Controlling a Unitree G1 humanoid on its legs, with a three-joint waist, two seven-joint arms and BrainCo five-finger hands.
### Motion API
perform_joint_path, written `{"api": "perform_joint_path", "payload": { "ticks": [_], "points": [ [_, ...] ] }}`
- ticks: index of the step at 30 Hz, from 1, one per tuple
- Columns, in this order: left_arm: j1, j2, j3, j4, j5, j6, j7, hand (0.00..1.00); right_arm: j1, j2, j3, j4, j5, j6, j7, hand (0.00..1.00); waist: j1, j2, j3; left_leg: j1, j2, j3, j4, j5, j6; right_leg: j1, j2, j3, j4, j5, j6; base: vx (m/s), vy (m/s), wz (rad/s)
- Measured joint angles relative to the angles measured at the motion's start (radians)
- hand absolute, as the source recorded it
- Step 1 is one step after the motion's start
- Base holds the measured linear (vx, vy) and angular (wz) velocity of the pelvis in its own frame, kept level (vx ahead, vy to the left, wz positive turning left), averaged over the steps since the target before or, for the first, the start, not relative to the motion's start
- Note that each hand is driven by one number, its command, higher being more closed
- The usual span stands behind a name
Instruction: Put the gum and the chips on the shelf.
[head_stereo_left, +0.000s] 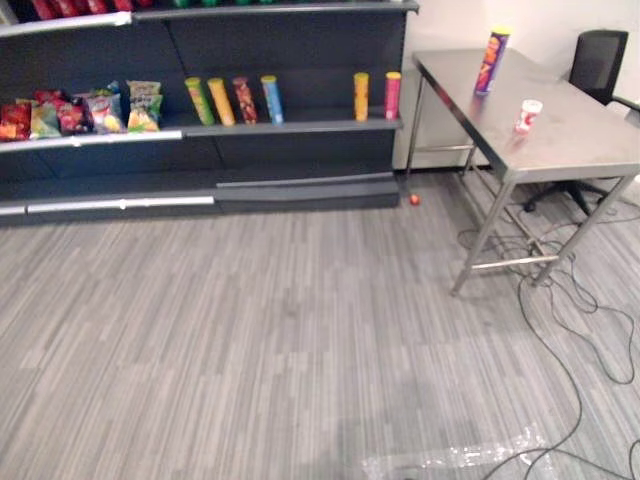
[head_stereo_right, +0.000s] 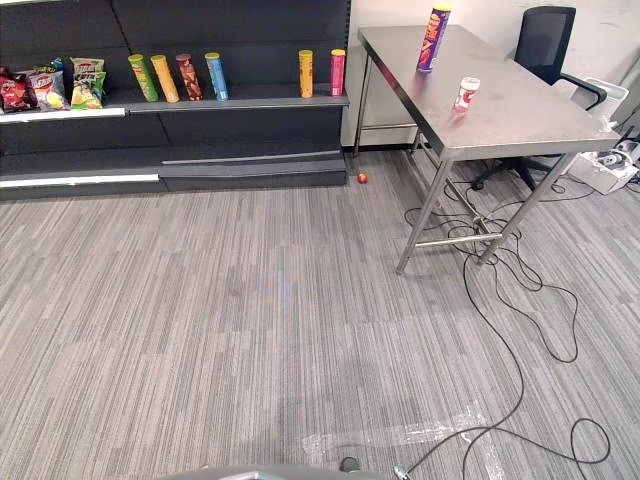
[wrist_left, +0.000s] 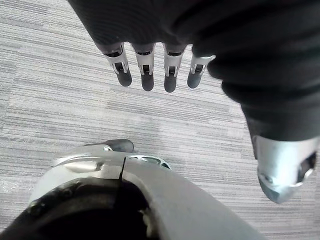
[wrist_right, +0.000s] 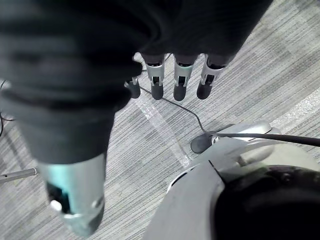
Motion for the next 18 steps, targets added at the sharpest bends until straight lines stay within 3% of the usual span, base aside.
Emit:
{"api": "perform_joint_path", "payload": {
  "ticks": [7,12,18],
  "points": [
    [-0.005,-0.001,0.0,0.0,0.0,0.0,-0.007,0.0,-0.013,0.003,-0.018,0.001,0.0,0.0,0.001,0.0,0.0,0.003,0.014,0.012,0.016,0.026,0.002,-0.008,-0.012,0.007,0.013,0.003,-0.002,-0.006,0.008,-0.06,-0.062,-0.04],
    [-0.004,-0.003,-0.007,-0.001,0.0,-0.001,0.01,0.0,-0.012,0.005,-0.011,-0.01,-0.06,-0.023,-0.069,0.0,0.003,0.005,0.015,0.024,0.024,0.05,-0.001,-0.01,-0.015,0.009,0.022,0.02,-0.004,-0.005,0.007,-0.04,-0.053,-0.12],
    [-0.004,-0.001,-0.031,-0.002,0.0,-0.009,0.02,0.0,-0.005,0.0,0.028,-0.037,-0.131,-0.034,-0.087,0.0,0.003,0.006,0.015,0.026,0.028,0.052,-0.008,-0.01,-0.016,0.012,0.028,0.021,-0.016,-0.004,0.005,0.0,-0.042,-0.02]
  ]
}}
